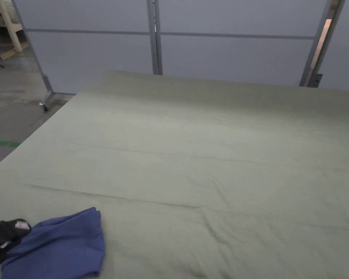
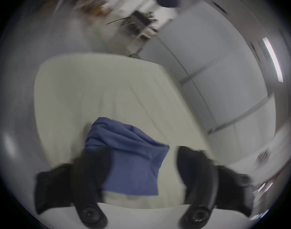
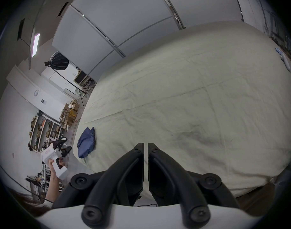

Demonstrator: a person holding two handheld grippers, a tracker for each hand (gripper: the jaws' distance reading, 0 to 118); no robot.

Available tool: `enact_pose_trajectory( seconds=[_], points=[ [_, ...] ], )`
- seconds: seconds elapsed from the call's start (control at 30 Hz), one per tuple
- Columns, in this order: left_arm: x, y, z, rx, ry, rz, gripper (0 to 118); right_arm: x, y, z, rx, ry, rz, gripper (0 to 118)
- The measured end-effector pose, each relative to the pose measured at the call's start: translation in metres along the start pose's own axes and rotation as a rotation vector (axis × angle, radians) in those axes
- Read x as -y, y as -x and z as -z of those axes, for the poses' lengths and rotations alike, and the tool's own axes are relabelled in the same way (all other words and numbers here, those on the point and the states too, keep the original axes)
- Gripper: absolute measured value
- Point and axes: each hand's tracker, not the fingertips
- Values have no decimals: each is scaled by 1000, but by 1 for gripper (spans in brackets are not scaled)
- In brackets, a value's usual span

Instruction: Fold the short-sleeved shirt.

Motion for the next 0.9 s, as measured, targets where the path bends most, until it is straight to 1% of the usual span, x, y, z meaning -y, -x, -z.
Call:
enact_pose_trajectory(
  seconds=[0.03, 0.07, 0.1, 0.13, 0.2, 0.3, 0.4, 0.47, 0.53, 0.6, 0.63, 0.7, 0.77, 0.83, 0.87, 0.9],
  points=[
    [10, -22, -11, -78, -19, 159, 61, 1, -3, -4, -6, -5, 1, 6],
    [15, -33, -18, -124, -21, 264, 35, 3, -4, -8, -11, -11, 4, 6],
    [28, -51, -26, -132, -11, 367, 28, 4, -6, -13, -15, -23, 7, 6],
    [40, -67, -33, -90, 14, 416, 27, 5, -14, -19, -17, -37, 8, 6],
    [63, -91, -40, 5, 96, 443, 13, 8, -20, -31, -5, -73, 2, 6],
    [102, -138, -52, 120, 110, 468, 7, 13, -38, -54, 19, -143, -7, 6],
    [140, -189, -62, 183, 63, 549, 5, 18, -49, -82, 64, -239, -17, 6],
    [159, -221, -66, 243, 28, 602, 4, 19, -54, -101, 104, -320, -40, 6],
    [180, -258, -79, 303, -21, 633, 4, 21, -56, -122, 166, -425, -72, 6],
    [198, -290, -95, 362, -94, 662, 5, 23, -54, -140, 231, -530, -125, 6],
    [206, -304, -105, 372, -145, 682, 5, 24, -51, -150, 275, -589, -168, 6],
    [218, -325, -122, 391, -253, 707, 4, 29, -30, -169, 330, -716, -244, 6],
    [231, -346, -139, 362, -390, 722, 4, 30, -20, -187, 353, -849, -283, 6],
    [242, -355, -156, 307, -563, 738, 4, 31, -8, -201, 413, -1009, -314, 6],
    [248, -360, -161, 298, -623, 755, 4, 32, -5, -205, 436, -1060, -333, 6],
    [254, -360, -167, 273, -662, 780, 4, 34, -1, -210, 452, -1118, -370, 6]
  ],
)
